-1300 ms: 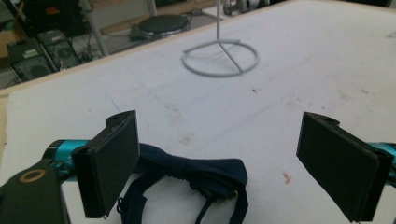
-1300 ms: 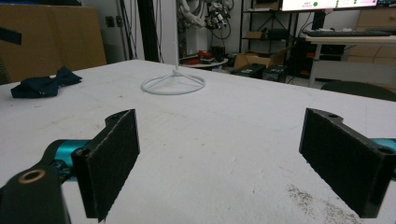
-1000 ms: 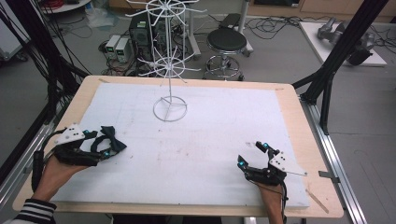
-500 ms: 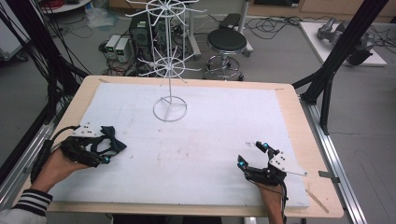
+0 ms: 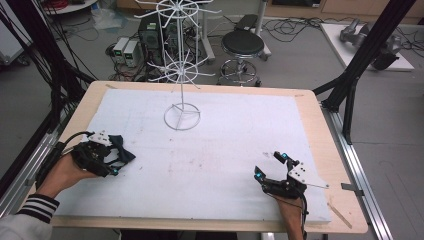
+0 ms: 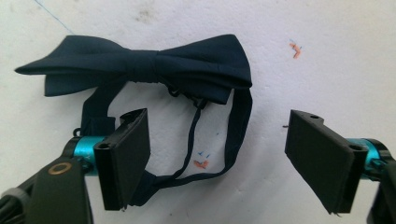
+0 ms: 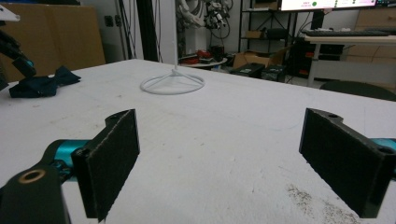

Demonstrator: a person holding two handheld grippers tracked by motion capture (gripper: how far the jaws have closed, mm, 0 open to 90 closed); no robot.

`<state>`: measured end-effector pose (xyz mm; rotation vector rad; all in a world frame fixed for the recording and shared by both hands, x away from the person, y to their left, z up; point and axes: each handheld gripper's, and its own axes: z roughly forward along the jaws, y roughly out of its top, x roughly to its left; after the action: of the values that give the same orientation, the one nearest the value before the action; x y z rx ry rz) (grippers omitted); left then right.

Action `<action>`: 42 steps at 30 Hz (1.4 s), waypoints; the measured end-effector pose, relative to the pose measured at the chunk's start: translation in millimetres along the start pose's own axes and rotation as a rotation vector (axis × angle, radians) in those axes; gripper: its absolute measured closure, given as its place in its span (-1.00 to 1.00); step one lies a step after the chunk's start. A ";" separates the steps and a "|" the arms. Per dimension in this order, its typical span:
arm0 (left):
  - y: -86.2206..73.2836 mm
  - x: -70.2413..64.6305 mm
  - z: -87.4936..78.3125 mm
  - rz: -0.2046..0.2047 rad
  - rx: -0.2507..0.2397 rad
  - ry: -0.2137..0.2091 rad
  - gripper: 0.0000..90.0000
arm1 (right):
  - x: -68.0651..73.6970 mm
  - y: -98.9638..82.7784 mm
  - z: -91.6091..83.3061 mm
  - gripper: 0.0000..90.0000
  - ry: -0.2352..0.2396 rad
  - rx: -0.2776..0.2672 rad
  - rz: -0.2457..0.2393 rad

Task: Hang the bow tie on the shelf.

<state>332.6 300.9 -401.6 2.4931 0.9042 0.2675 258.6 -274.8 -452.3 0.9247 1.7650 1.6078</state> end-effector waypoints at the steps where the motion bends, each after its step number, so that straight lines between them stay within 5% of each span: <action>1: 0.4 0.5 1.0 -0.005 0.015 0.001 -0.45 | 0.4 0.0 -0.2 -0.75 0.001 -0.001 0.002; 18: 8.3 0.7 13.4 -0.007 0.102 -0.024 -0.11 | 0.1 -0.1 -0.4 -0.75 0.003 -0.002 0.006; 22: 9.4 2.1 14.6 -0.037 0.113 -0.015 0.01 | -0.7 -0.1 -0.1 -0.75 0.001 -0.008 -0.003; 42: 13.5 0.8 17.4 -0.085 0.148 0.007 0.95 | -0.2 -0.3 -0.6 -0.75 0.001 -0.010 -0.001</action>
<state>346.4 286.0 -410.1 2.5808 1.0658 0.1872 258.3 -275.3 -452.5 0.9183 1.7560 1.6161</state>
